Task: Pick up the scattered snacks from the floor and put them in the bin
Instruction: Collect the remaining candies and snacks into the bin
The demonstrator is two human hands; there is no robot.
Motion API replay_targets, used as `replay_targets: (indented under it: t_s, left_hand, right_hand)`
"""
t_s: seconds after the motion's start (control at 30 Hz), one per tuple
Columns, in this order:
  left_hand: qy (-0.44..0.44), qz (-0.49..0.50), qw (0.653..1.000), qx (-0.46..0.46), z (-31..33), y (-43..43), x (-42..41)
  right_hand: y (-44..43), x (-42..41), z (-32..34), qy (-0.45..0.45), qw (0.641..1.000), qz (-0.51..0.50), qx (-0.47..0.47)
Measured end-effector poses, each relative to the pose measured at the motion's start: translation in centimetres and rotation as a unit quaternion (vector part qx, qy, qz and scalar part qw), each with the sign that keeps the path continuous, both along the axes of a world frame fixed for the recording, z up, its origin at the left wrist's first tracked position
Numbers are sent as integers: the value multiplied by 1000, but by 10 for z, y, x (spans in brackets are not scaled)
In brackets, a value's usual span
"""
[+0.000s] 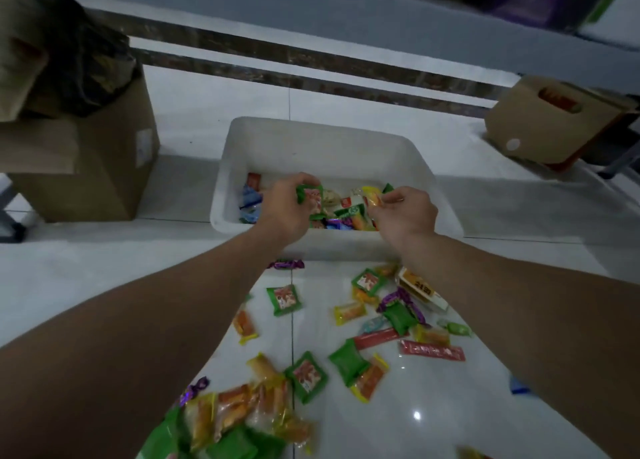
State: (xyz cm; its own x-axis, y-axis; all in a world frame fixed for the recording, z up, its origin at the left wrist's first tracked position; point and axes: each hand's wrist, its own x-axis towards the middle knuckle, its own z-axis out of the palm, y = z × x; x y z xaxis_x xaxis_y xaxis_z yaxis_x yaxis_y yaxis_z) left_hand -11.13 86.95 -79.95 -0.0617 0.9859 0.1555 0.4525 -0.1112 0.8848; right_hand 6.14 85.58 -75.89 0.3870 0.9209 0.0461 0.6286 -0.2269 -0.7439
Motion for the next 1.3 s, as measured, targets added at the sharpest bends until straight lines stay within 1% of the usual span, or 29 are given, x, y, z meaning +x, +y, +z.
replay_targets:
  t_s: [0.17,0.37,0.5,0.57,0.7,0.8,0.87,0.97,1.2,1.3]
  left_hand:
    - [27,16,999,-21,-18,17,-15]
    - [12,22,998,-58,-32,33,-15]
    - [10,39,996,-77,-36,35,-18]
    - [6,45,996,-83,-35,35,-18]
    - [11,49,994,-95,-29,33,-16]
    - [22,35,995,-91,-21,29,-7]
    - [39,23,995,-91,-14,27,4]
    - [64,12,996,-63,-1,21,29]
    - [81,-71,994,-25,23,-3,120]
    - [109,-98,989,-6,29,-16,161]
  right_hand:
    - [22,-12,-14,-13,1000,2,-12]
    - [45,-14,-25,-23,999,4,-44]
    - [58,-12,-32,-26,999,20,-43]
    - [60,-9,-35,-33,998,33,-44]
    - [58,1,-37,-75,993,71,-54]
    - [47,14,-32,-92,988,117,-50]
    - [37,27,-27,-96,984,143,-38]
    - [23,50,-18,-102,982,154,-23]
    - [-19,124,2,-79,991,111,-1]
    - [-41,165,0,-73,994,84,-8]
